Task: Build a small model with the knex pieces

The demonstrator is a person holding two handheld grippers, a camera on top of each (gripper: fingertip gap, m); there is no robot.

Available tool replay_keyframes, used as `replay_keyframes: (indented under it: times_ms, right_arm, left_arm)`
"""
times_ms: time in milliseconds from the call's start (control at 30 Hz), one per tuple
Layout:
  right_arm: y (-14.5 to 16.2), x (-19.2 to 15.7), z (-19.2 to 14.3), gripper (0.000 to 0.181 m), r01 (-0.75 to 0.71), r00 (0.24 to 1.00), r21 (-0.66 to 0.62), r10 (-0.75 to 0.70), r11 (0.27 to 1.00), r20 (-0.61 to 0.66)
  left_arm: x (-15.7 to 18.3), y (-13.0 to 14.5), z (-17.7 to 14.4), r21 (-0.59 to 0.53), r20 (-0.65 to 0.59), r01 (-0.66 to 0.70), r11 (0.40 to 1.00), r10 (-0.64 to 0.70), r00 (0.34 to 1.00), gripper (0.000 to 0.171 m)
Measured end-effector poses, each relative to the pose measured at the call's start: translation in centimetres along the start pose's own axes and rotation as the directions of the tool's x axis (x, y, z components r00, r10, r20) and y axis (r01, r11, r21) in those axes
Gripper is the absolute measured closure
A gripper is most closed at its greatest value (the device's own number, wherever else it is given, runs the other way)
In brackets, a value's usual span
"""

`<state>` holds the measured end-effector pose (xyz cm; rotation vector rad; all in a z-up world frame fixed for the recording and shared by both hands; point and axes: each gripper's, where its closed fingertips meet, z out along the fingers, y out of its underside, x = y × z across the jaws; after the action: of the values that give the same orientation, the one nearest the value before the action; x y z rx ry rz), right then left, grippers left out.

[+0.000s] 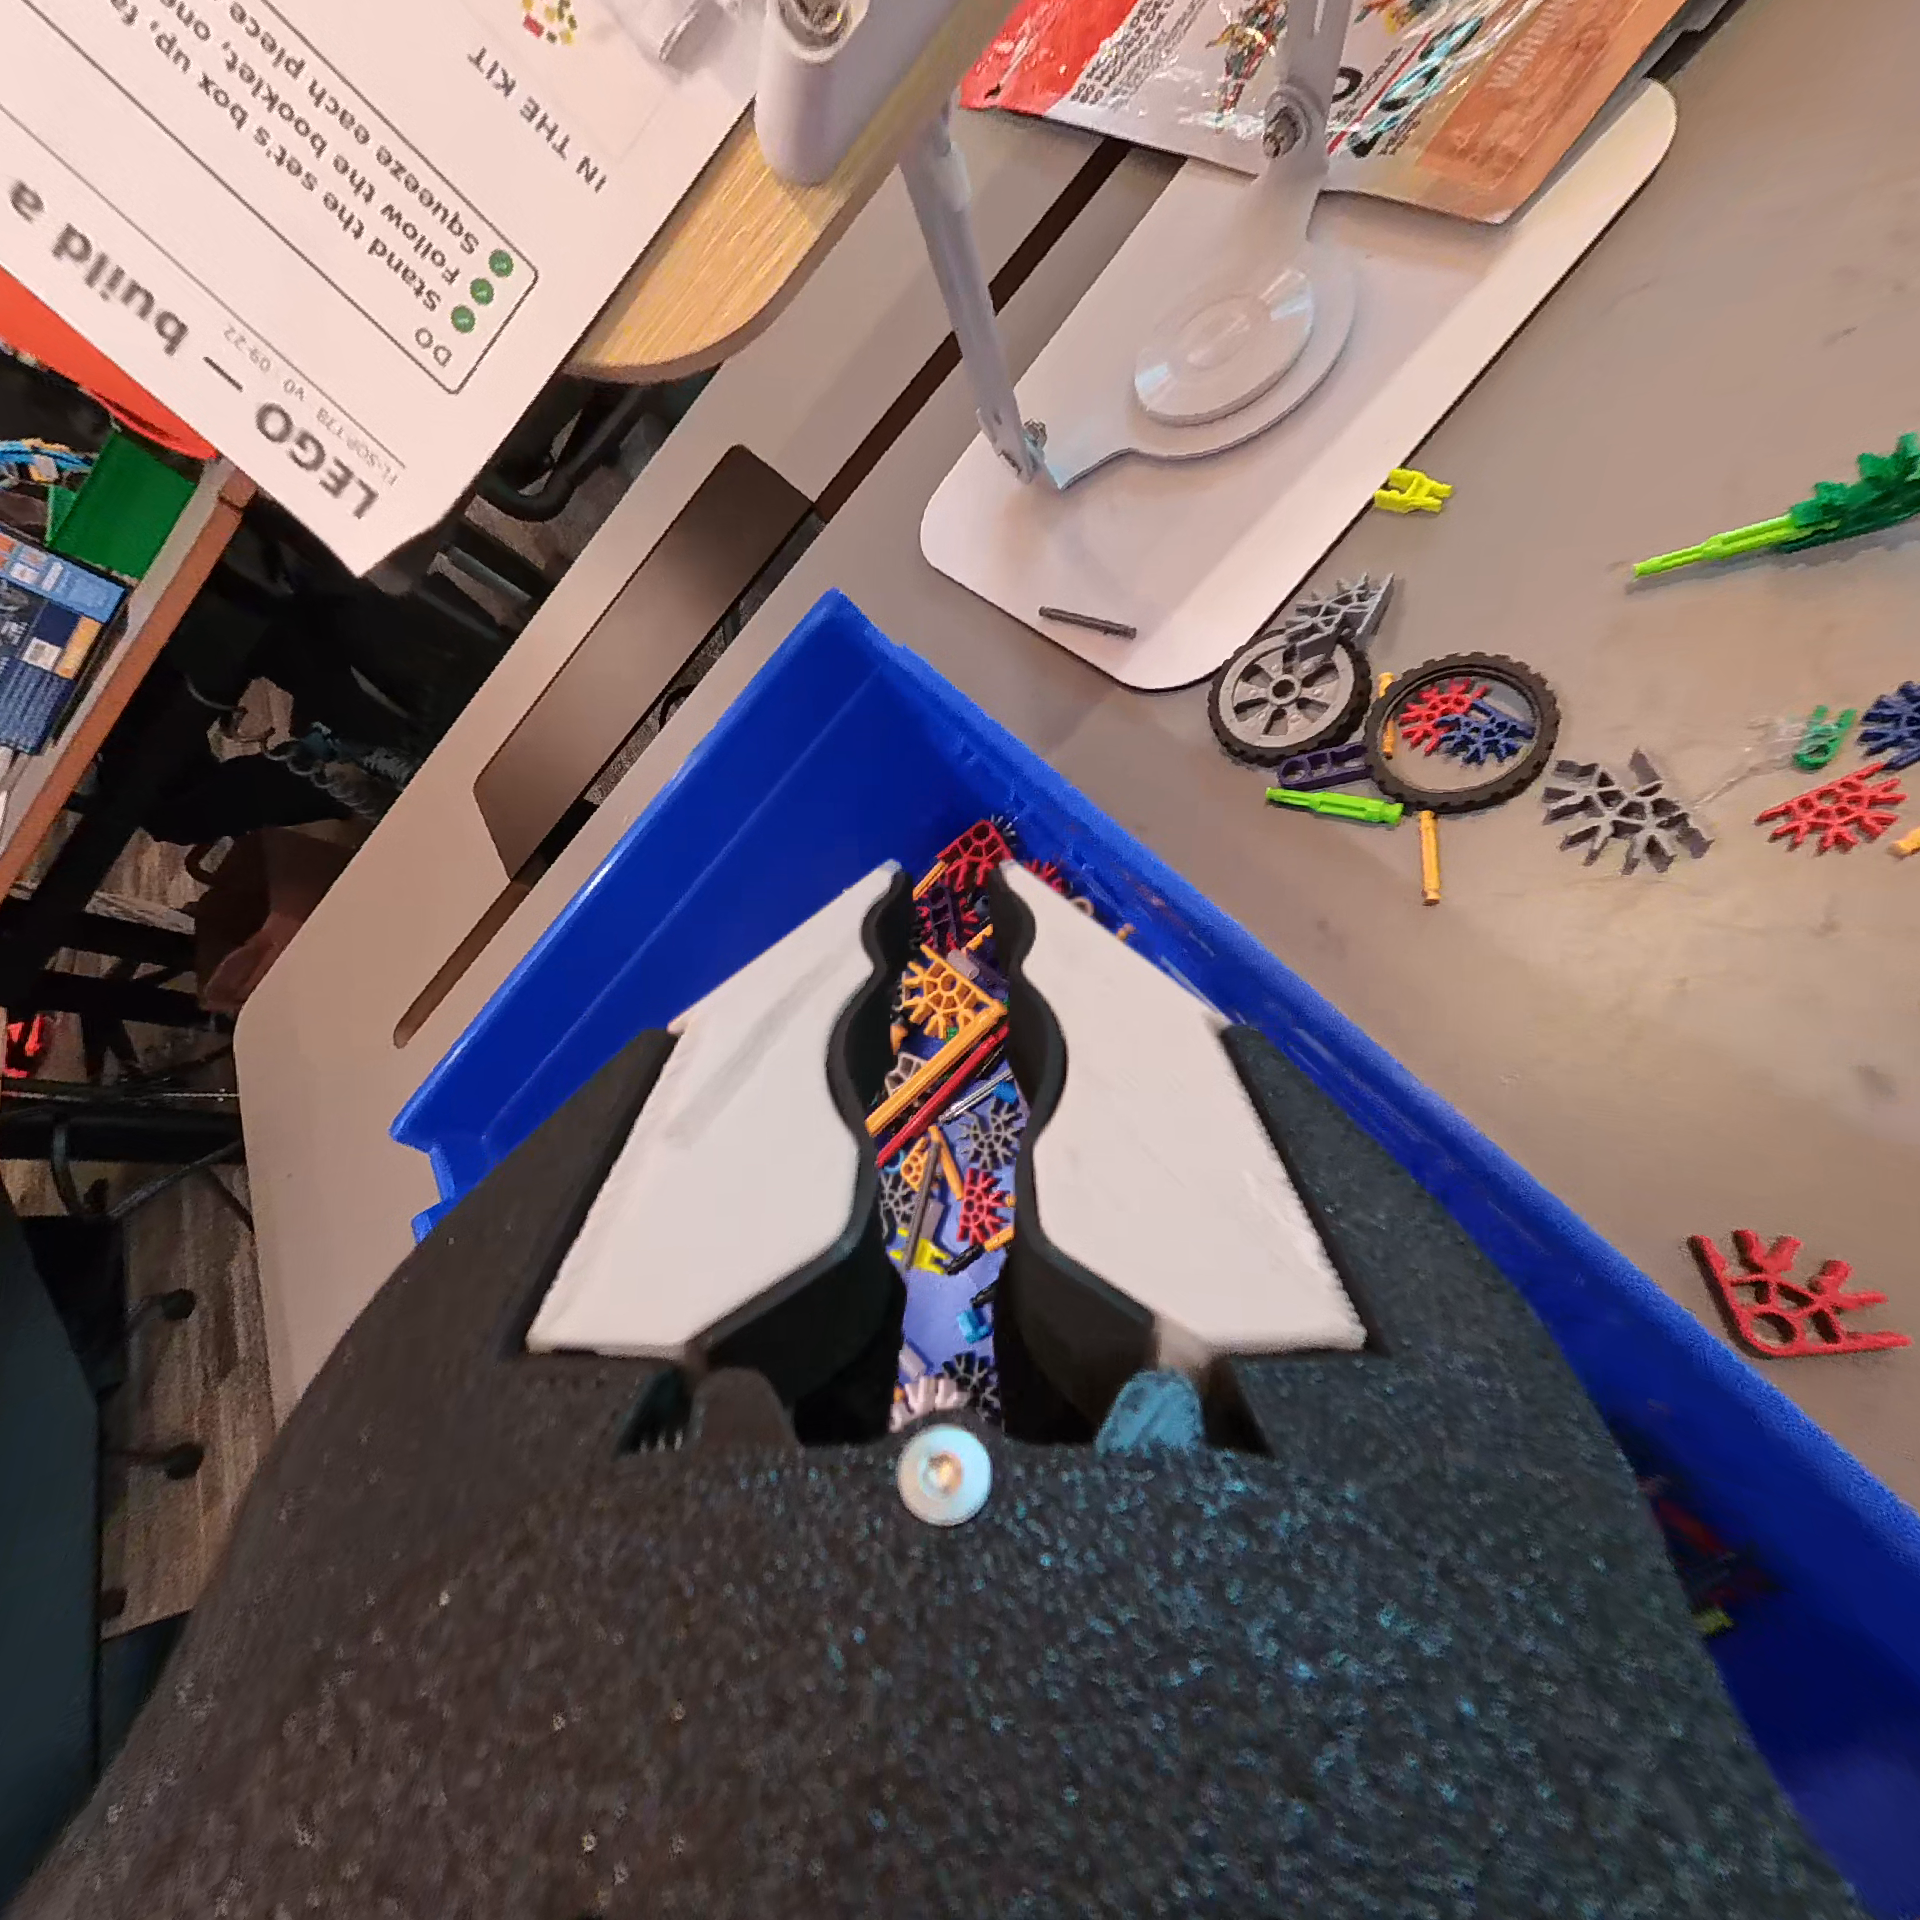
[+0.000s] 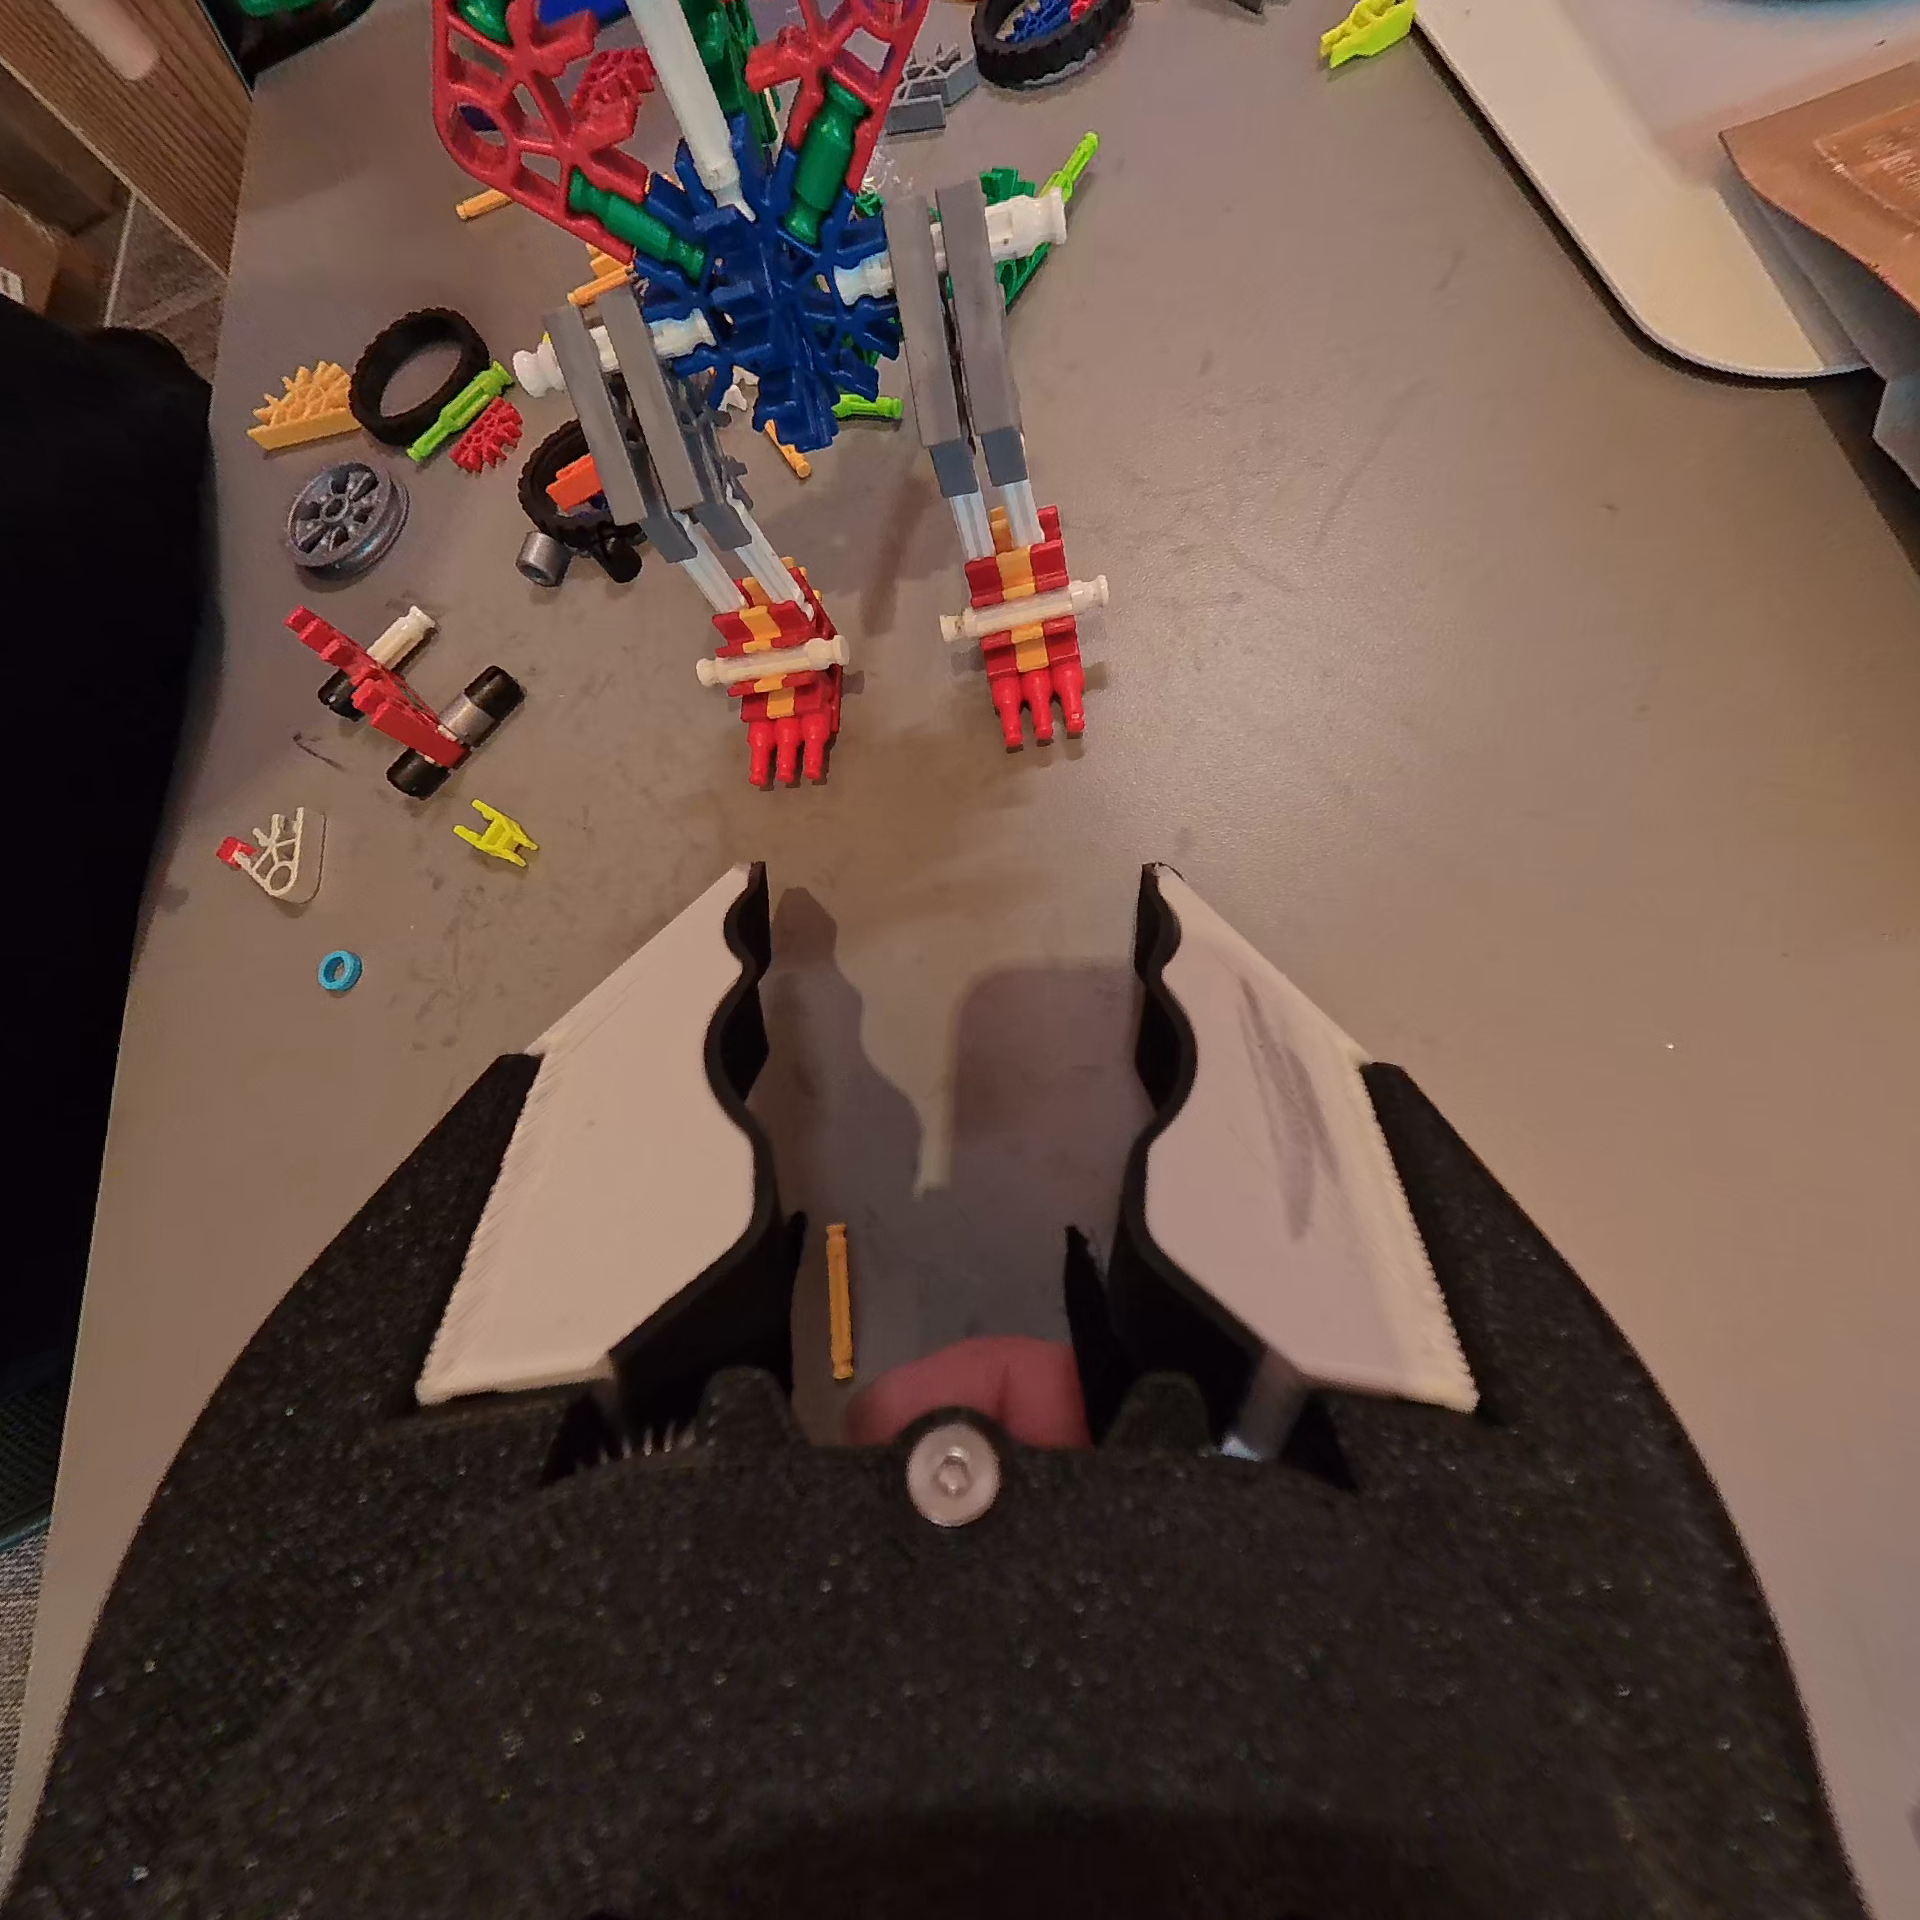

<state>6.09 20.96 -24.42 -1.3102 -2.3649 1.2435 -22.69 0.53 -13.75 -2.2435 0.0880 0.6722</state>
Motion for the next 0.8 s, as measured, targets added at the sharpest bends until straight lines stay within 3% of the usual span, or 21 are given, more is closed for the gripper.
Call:
replay_keyframes:
  times_ms: [467, 800]
  right_arm:
    - [0.0, 0.0, 0.0, 0.111, 0.005, 1.000, -0.001, -0.005, 1.000, -0.003]
    - [0.0, 0.0, 0.0, 0.111, 0.004, 1.000, -0.001, -0.004, 1.000, -0.002]
  left_arm:
    - [-0.8, 2.5, 0.4, -0.094, 0.004, 0.006, 0.996, -0.005, 1.000, 0.156]
    - [-3.2, 6.1, 0.3, -0.241, 0.089, 0.067, 0.968, -0.047, 0.995, 0.154]
